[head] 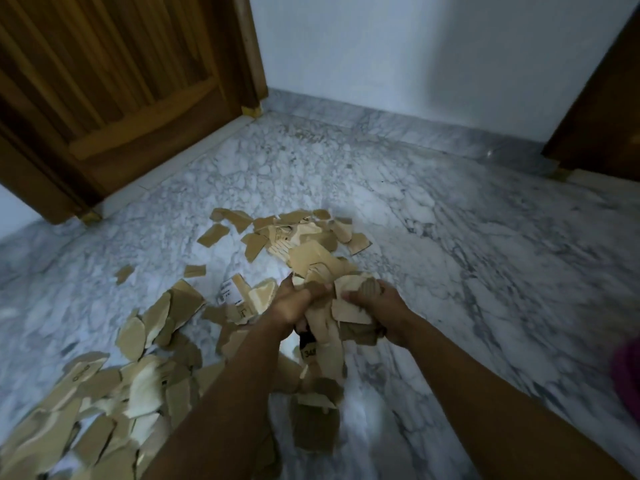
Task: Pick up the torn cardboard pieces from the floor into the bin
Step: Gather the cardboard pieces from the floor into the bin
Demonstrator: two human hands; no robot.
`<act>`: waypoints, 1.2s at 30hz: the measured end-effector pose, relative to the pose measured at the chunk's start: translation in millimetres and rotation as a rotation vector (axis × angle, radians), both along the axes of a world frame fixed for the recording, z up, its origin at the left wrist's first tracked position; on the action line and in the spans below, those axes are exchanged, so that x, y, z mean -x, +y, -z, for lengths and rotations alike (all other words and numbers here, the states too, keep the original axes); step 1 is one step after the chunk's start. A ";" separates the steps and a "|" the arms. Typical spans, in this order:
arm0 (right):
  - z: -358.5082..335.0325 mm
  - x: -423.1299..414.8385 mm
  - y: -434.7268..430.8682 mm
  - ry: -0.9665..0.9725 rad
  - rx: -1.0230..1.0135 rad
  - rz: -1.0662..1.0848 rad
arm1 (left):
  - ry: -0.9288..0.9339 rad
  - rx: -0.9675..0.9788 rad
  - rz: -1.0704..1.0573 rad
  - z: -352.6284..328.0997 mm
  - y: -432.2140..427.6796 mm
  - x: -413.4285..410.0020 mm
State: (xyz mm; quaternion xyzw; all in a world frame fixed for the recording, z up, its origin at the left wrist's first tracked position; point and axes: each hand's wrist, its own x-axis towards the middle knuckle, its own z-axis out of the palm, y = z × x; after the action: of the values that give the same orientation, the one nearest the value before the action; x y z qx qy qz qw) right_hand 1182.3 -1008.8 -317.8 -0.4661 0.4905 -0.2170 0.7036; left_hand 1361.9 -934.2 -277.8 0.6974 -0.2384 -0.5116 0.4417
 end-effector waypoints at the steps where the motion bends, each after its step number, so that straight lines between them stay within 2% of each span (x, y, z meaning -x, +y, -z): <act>1: -13.9 6.3 1.2 -0.027 -0.020 0.031 | 0.015 0.011 0.038 -14.2 -3.7 5.4; 8: -106.2 73.1 -4.9 -0.261 -0.107 0.199 | -0.010 0.075 0.282 -87.6 -55.3 52.9; 11: -144.5 107.5 -11.6 -0.359 -0.056 0.237 | 0.016 0.116 0.369 -107.1 -89.5 86.5; 16: -198.7 192.1 -15.2 -0.422 0.068 0.285 | 0.078 0.188 0.504 -163.8 -111.3 187.8; 20: -220.4 283.7 -13.3 -0.289 0.127 0.423 | 0.109 0.224 0.654 -192.2 -122.8 286.0; 23: -227.2 359.1 -13.5 -0.112 0.139 0.627 | 0.128 0.285 0.715 -194.9 -140.8 364.5; 29: -207.6 491.0 -14.6 0.169 0.270 1.015 | -0.047 0.485 1.005 -180.3 -164.5 516.0; 33: -182.3 544.0 -31.3 0.196 0.287 1.189 | -0.038 0.594 1.030 -161.8 -168.0 584.1; 36: -175.4 559.7 -40.7 0.293 0.311 1.259 | -0.026 0.597 1.060 -149.7 -169.4 607.6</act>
State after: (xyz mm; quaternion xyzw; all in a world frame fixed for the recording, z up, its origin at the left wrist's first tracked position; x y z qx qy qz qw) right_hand 622.6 -1049.5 -142.5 -0.2114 0.7227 -0.5893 0.2929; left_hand 754.2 -1103.6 -128.1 0.3357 -0.6917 -0.5645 0.3004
